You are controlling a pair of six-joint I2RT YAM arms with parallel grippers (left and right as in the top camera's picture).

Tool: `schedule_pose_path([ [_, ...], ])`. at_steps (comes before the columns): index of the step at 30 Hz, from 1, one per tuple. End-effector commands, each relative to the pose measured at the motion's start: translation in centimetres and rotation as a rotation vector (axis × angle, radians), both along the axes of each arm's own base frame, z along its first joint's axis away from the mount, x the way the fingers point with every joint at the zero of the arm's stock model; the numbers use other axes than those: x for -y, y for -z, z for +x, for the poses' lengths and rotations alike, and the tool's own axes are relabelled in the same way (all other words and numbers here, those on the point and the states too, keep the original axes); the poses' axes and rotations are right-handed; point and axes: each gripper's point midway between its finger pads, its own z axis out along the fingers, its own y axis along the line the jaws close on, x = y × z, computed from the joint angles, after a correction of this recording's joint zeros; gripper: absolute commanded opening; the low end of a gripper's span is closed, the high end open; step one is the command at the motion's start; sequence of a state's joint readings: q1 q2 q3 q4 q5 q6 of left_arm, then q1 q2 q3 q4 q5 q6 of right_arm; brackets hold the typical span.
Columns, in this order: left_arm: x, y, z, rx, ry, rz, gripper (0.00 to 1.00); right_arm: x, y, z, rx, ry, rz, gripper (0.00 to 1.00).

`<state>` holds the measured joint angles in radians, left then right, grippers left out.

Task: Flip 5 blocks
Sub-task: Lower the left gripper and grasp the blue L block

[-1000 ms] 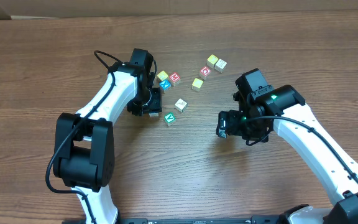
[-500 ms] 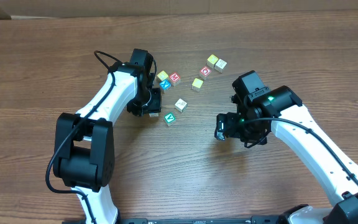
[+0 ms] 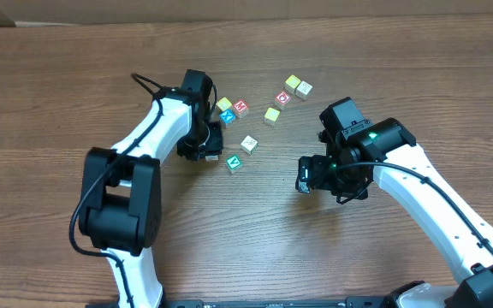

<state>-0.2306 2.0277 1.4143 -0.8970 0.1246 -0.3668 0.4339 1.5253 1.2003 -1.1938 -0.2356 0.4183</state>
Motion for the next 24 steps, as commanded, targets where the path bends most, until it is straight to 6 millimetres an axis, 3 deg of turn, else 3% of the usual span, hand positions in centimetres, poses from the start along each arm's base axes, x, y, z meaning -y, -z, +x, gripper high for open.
schedule_pose_path([
  [1, 0.0, 1.3, -0.1, -0.023, -0.027, 0.017, 0.27, 0.0, 0.1, -0.1, 0.003, 0.000, -0.006, 0.92],
  [4, 0.0, 1.1, 0.1, -0.016, -0.030, 0.015, 0.25, 0.0, 0.1, 0.0, 0.006, 0.000, -0.005, 0.92],
  [8, 0.0, 0.8, 0.4, -0.007, -0.031, 0.013, 0.15, 0.0, 0.1, 0.0, 0.007, 0.000, -0.005, 0.92],
  [13, 0.1, -0.3, 0.7, -0.011, -0.031, 0.013, 0.08, 0.0, 0.1, 0.0, 0.008, 0.000, -0.005, 0.92],
  [20, 0.4, -6.4, 1.7, 0.063, -0.029, -0.001, 0.04, 0.1, 0.1, 0.1, 0.011, 0.001, -0.011, 0.93],
  [24, 0.3, -10.8, 0.5, 0.127, -0.024, -0.015, 0.06, 0.3, 0.1, 0.1, 0.016, 0.002, -0.022, 0.93],
])
